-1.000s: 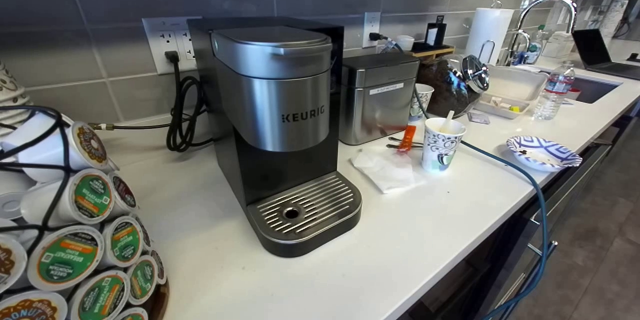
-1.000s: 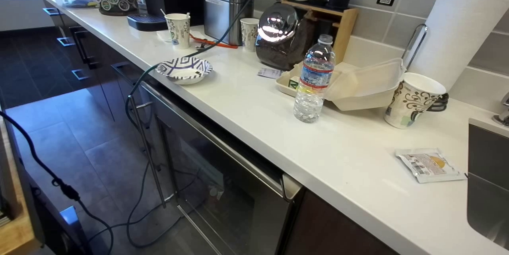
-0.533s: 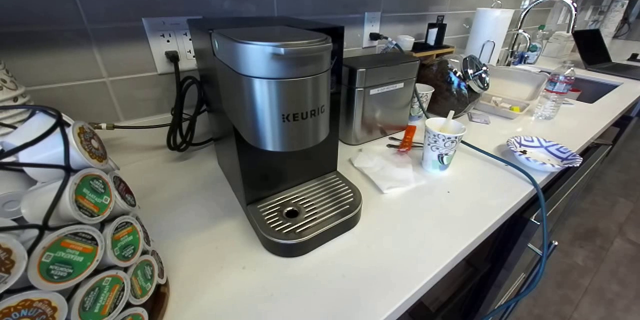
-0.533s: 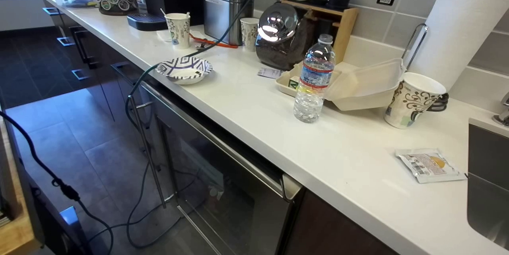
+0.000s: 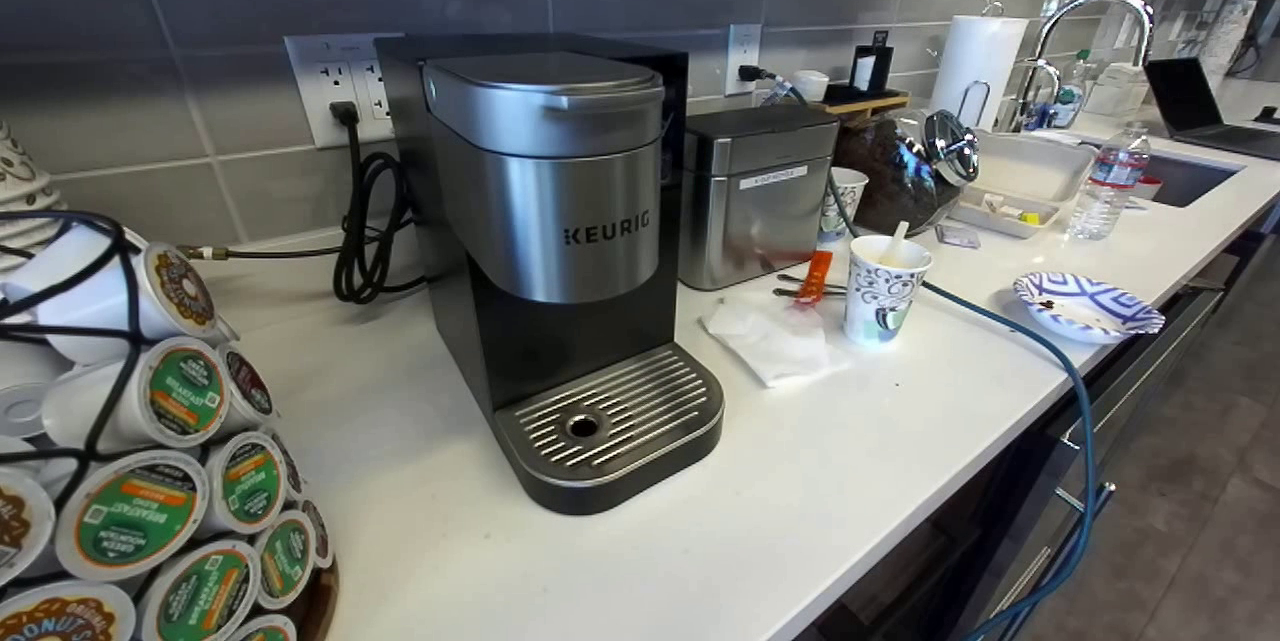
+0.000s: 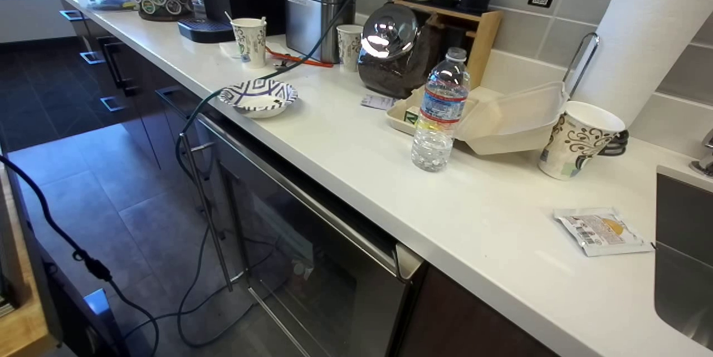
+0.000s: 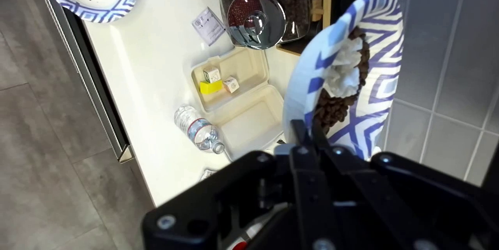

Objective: Remove the plate from the top cabinet

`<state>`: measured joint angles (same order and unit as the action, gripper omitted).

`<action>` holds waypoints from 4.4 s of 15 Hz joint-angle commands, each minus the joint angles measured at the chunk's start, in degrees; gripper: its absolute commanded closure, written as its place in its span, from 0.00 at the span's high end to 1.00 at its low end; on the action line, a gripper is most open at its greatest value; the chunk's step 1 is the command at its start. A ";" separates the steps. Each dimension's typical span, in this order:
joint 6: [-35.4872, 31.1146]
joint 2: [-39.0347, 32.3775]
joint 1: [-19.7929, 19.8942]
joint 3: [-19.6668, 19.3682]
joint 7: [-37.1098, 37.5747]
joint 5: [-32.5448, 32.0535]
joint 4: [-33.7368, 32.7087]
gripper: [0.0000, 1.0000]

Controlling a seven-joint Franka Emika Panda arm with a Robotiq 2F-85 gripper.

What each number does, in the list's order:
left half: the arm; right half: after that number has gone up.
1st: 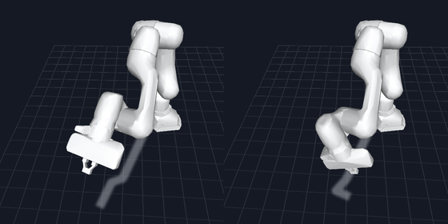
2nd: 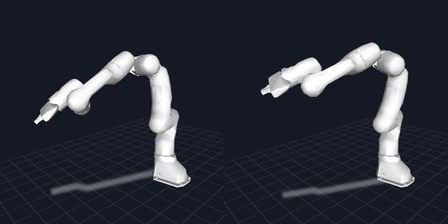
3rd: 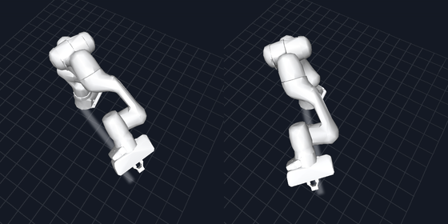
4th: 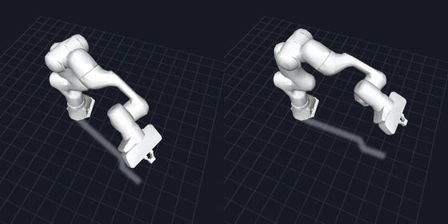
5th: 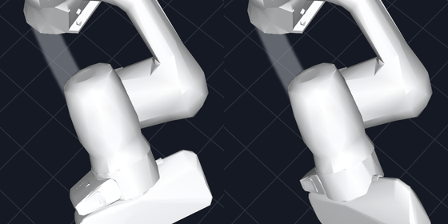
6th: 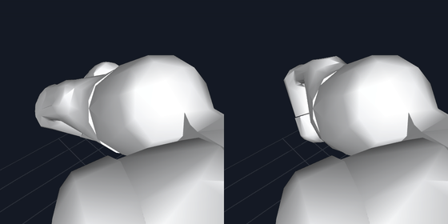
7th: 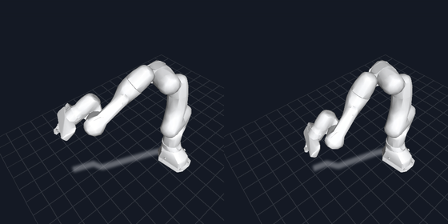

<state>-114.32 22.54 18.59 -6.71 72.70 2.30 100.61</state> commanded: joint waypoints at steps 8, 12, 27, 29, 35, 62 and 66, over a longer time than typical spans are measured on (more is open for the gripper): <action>-21.50 3.34 -0.69 -0.91 2.43 4.32 38.14 0.01; -21.95 1.85 3.13 -3.46 4.05 3.98 43.93 0.01; -54.84 -8.20 -4.95 -11.86 -13.32 14.81 50.18 0.01; -52.78 -8.93 -11.17 -18.34 -22.86 22.79 49.58 0.01; -51.92 -12.73 -16.80 -27.83 -38.35 31.38 47.01 0.01; -48.21 -27.43 -29.02 -34.88 -76.12 74.30 36.77 0.01; -42.58 -34.88 -26.75 -34.22 -80.75 82.42 32.85 0.01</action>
<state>-161.16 -5.45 -9.92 -41.07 -4.23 78.55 137.43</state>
